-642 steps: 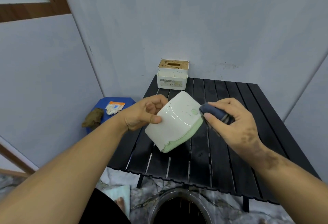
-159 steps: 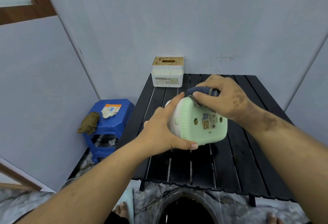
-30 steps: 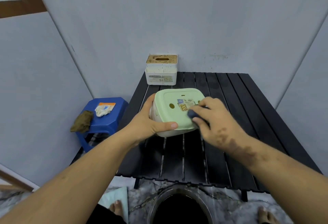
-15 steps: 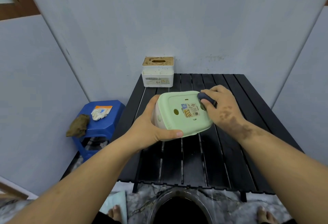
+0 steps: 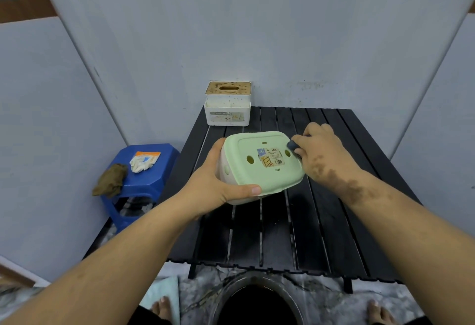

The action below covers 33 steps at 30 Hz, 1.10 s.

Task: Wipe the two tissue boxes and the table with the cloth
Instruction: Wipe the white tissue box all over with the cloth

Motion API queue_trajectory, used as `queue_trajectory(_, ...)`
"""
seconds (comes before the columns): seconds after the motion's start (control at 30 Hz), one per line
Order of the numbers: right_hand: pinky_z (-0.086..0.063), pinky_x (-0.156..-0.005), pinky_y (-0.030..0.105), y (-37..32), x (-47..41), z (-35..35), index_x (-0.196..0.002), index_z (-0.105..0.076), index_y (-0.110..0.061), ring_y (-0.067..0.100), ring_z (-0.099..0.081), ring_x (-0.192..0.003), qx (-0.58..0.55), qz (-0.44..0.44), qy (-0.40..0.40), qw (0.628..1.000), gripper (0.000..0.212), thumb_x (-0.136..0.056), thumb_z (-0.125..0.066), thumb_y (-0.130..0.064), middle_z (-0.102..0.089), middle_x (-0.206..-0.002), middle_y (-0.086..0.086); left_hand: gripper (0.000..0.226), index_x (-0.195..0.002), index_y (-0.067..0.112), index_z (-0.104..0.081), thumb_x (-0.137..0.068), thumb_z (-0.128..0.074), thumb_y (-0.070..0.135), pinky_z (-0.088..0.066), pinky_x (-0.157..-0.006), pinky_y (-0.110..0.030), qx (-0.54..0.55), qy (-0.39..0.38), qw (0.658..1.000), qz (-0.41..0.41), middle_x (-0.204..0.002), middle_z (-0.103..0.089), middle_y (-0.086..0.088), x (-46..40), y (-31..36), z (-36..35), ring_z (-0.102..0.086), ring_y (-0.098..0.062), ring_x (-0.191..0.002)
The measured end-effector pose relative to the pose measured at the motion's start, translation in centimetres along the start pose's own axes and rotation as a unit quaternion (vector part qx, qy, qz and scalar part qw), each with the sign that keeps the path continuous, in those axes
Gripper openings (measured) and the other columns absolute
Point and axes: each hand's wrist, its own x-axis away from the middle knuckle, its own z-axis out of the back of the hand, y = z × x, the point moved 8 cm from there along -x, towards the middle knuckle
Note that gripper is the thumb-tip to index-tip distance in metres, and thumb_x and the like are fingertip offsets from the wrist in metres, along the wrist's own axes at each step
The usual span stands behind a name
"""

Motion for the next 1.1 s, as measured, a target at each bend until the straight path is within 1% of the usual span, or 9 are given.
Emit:
queue_trajectory(0.1,-0.046,-0.086,0.035,0.7,0.8,-0.7,-0.117,-0.063,-0.027,0.019,-0.039,-0.102,-0.040,-0.011,-0.030,0.999,0.025,-0.099,-0.046,-0.026,-0.043,-0.103,-0.003,0.103,-0.144,0.054,-0.031,-0.067,-0.094,0.031,-0.050,-0.079,-0.008,0.004,0.002,1.000,0.009,-0.122,-0.058,0.033,-0.1,-0.2,0.1,-0.055,0.011,-0.112)
queue_trajectory(0.27,-0.048,-0.088,0.038,0.6,2.9,-0.9,-0.116,-0.066,-0.023,0.019,-0.041,-0.101,-0.083,0.005,-0.037,0.996,0.025,-0.096,-0.052,-0.027,-0.044,-0.103,-0.003,0.105,-0.142,0.055,-0.032,-0.056,-0.092,0.040,-0.050,-0.076,-0.005,0.002,0.000,1.000,0.001,-0.111,-0.059,0.043,0.1,0.3,-0.2,-0.056,0.021,-0.103)
queue_trajectory(0.4,-0.047,-0.087,0.038,-3.8,5.0,0.7,-0.109,-0.070,-0.022,0.018,-0.042,-0.098,-0.158,0.076,0.021,0.984,0.021,-0.092,-0.058,-0.023,-0.046,-0.100,-0.004,0.107,-0.142,0.054,-0.032,-0.054,-0.092,0.041,-0.052,-0.077,-0.009,-0.006,-0.001,1.000,-0.013,-0.112,-0.060,0.039,0.1,0.8,-0.6,-0.058,0.017,-0.104)
queue_trajectory(0.53,-0.048,-0.083,0.037,-7.9,5.9,2.0,-0.111,-0.069,-0.019,0.020,-0.046,-0.097,-0.175,0.178,0.039,0.968,0.028,-0.090,-0.052,-0.027,-0.052,-0.103,0.000,0.103,-0.140,0.055,-0.034,-0.057,-0.093,0.037,-0.052,-0.079,-0.008,-0.017,-0.003,1.000,-0.023,-0.110,-0.059,0.044,0.1,0.9,-0.6,-0.058,0.019,-0.104)
queue_trajectory(0.6,-0.049,-0.085,0.039,-7.0,5.3,2.0,-0.116,-0.069,-0.021,0.022,-0.048,-0.097,-0.182,0.169,0.054,0.967,0.032,-0.088,-0.054,-0.029,-0.055,-0.106,0.001,0.106,-0.142,0.054,-0.034,-0.056,-0.094,0.038,-0.053,-0.082,-0.011,-0.005,-0.004,1.000,-0.019,-0.112,-0.060,0.041,0.0,0.7,-0.5,-0.059,0.015,-0.106)
queue_trajectory(0.7,-0.049,-0.084,0.042,-5.5,4.9,1.7,-0.119,-0.069,-0.021,0.023,-0.047,-0.094,-0.212,0.143,0.093,0.962,0.035,-0.087,-0.058,-0.027,-0.057,-0.108,0.001,0.105,-0.142,0.052,-0.035,-0.056,-0.094,0.035,-0.054,-0.081,-0.011,0.003,-0.011,1.000,-0.020,-0.114,-0.061,0.040,-0.1,0.7,-0.5,-0.060,0.014,-0.108)
queue_trajectory(0.87,-0.047,-0.085,0.038,-8.4,5.1,2.0,-0.118,-0.069,-0.015,0.028,-0.052,-0.095,-0.204,0.226,0.129,0.944,0.032,-0.088,-0.062,-0.021,-0.058,-0.110,0.005,0.100,-0.132,0.064,-0.035,-0.059,-0.094,0.033,-0.054,-0.083,-0.013,-0.010,-0.023,0.999,-0.022,-0.116,-0.061,0.039,-0.2,0.2,-0.3,-0.061,0.011,-0.110)
queue_trajectory(0.97,-0.047,-0.085,0.037,-7.4,3.5,2.2,-0.120,-0.067,-0.016,0.026,-0.050,-0.096,-0.193,0.179,0.147,0.953,0.034,-0.090,-0.057,-0.030,-0.057,-0.108,0.005,0.101,-0.135,0.063,-0.034,-0.062,-0.096,0.032,-0.054,-0.084,-0.013,-0.019,-0.029,0.999,-0.028,-0.116,-0.059,0.039,-0.3,0.2,-0.2,-0.061,0.011,-0.110)
queue_trajectory(1.1,-0.043,-0.089,0.031,-3.4,1.6,1.1,-0.120,-0.066,-0.021,0.018,-0.041,-0.099,-0.225,0.016,0.149,0.963,0.029,-0.092,-0.061,-0.026,-0.048,-0.104,-0.001,0.097,-0.129,0.067,-0.033,-0.060,-0.093,0.035,-0.053,-0.082,-0.011,-0.021,-0.038,0.999,-0.031,-0.114,-0.058,0.042,-0.3,0.3,-0.2,-0.059,0.015,-0.109)
